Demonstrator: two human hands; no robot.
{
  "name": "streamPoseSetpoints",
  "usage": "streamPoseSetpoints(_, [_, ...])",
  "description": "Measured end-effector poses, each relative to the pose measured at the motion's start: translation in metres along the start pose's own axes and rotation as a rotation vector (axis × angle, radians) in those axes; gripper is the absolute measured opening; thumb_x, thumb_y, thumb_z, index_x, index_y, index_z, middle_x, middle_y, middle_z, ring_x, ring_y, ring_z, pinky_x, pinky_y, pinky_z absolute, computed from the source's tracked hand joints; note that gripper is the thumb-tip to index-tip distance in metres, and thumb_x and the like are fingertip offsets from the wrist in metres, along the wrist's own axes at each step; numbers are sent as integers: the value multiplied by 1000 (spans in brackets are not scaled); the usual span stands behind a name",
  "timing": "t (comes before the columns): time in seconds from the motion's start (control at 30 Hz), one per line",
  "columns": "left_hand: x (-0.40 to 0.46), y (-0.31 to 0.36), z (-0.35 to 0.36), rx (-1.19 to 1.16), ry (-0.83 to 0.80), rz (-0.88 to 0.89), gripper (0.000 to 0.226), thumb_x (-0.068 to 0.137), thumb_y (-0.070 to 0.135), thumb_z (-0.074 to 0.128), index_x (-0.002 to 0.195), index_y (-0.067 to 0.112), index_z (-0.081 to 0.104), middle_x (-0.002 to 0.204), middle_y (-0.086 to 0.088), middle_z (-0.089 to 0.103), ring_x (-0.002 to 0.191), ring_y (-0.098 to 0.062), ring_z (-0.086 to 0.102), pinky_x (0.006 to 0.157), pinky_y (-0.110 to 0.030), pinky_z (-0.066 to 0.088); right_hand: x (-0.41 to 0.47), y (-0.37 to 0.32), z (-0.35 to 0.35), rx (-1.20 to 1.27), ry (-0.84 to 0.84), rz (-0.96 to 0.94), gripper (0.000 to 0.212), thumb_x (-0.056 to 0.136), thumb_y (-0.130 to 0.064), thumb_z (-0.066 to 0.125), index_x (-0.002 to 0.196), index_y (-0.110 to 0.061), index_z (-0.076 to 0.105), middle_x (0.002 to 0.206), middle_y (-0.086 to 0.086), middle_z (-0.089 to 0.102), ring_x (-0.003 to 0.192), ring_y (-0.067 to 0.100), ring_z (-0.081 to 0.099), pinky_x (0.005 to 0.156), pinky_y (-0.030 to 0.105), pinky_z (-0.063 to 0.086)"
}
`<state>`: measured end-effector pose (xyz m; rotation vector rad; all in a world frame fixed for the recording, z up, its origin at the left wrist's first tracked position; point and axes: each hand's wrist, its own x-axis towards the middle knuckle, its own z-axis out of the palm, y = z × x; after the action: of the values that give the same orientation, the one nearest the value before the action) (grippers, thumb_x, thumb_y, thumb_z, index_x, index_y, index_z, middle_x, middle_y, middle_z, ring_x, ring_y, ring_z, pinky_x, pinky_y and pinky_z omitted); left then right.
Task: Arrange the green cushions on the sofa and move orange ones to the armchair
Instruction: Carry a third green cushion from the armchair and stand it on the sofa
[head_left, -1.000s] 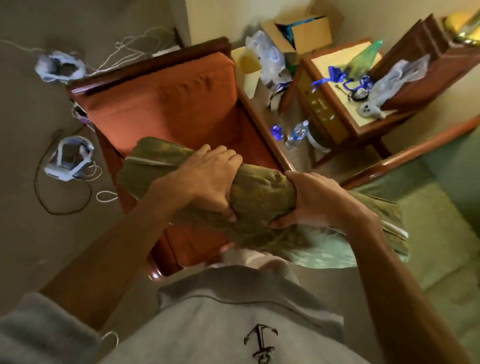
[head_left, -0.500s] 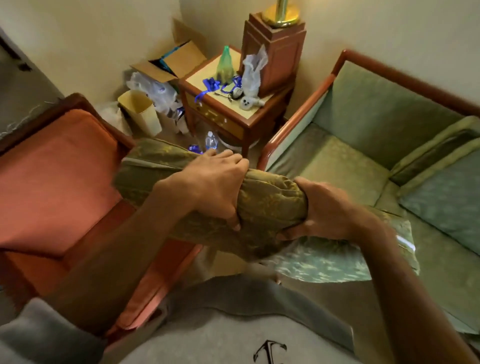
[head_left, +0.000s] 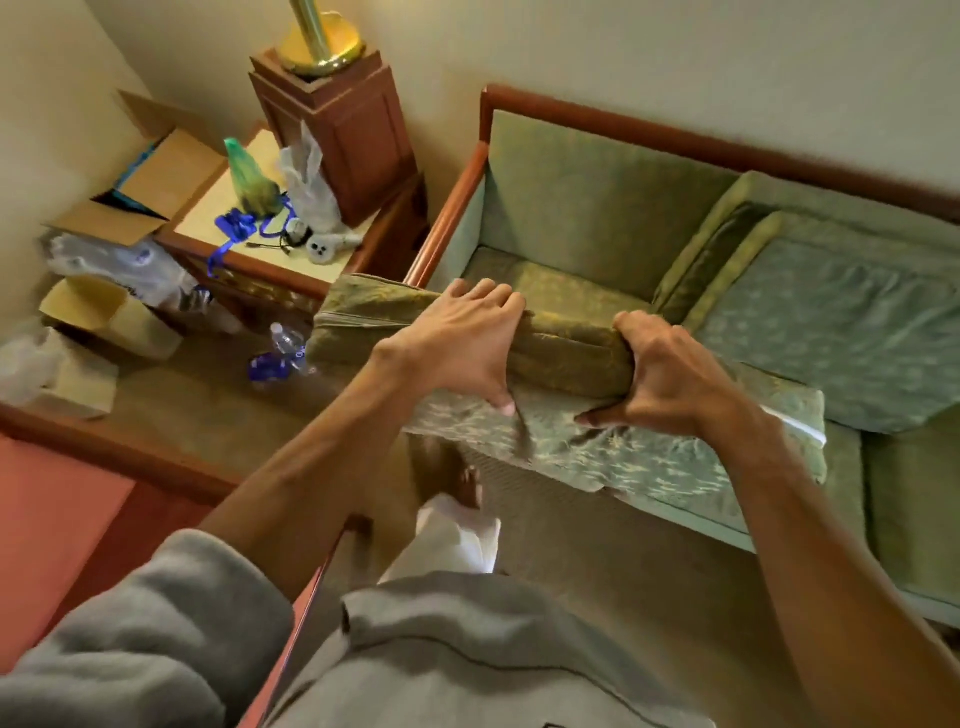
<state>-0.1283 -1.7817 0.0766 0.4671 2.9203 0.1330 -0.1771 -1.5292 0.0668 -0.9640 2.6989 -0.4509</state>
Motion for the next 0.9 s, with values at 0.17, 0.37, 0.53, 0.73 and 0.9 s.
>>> streamPoseSetpoints(0.17, [89,-24,36,-35,18,45,101,52,76,81,123,13,47,119,1,51,111,-20,45,103,-42,35,45,59,18,-124,81,119,100,47,-79,80,120,-17,51,110,0,50,101,21,46,93,42,42])
streamPoseSetpoints(0.37, [161,-39,120,-121,-102,-38,100,61,68,82,133,10,44,130,-5,48,120,-26,40,106,-42,33,81,131,93,-95,-108,405,104,68,-59,81,151,-24,29,143,1,37,135,23,34,111,40,29])
streamPoseSetpoints(0.53, [178,-73,138,-146,-83,-151,112,62,74,77,149,22,29,143,-8,39,136,-32,32,120,-47,18,100,166,98,-171,-140,463,113,73,-38,83,157,-27,8,163,4,15,152,24,2,123,46,6])
streamPoseSetpoints(0.73, [190,-81,142,-127,-116,-500,140,49,80,79,158,31,5,165,-22,-11,150,-40,-23,110,-67,-22,78,241,76,-138,-297,579,121,72,-30,87,156,-31,-1,163,2,7,152,27,-1,116,61,19])
streamPoseSetpoints(0.9, [179,-66,144,-128,-160,-521,140,50,75,83,158,30,7,165,-24,-11,149,-43,-24,112,-72,-15,71,254,80,-78,-384,517,125,70,-21,87,154,-29,-5,161,6,3,150,31,2,111,59,30])
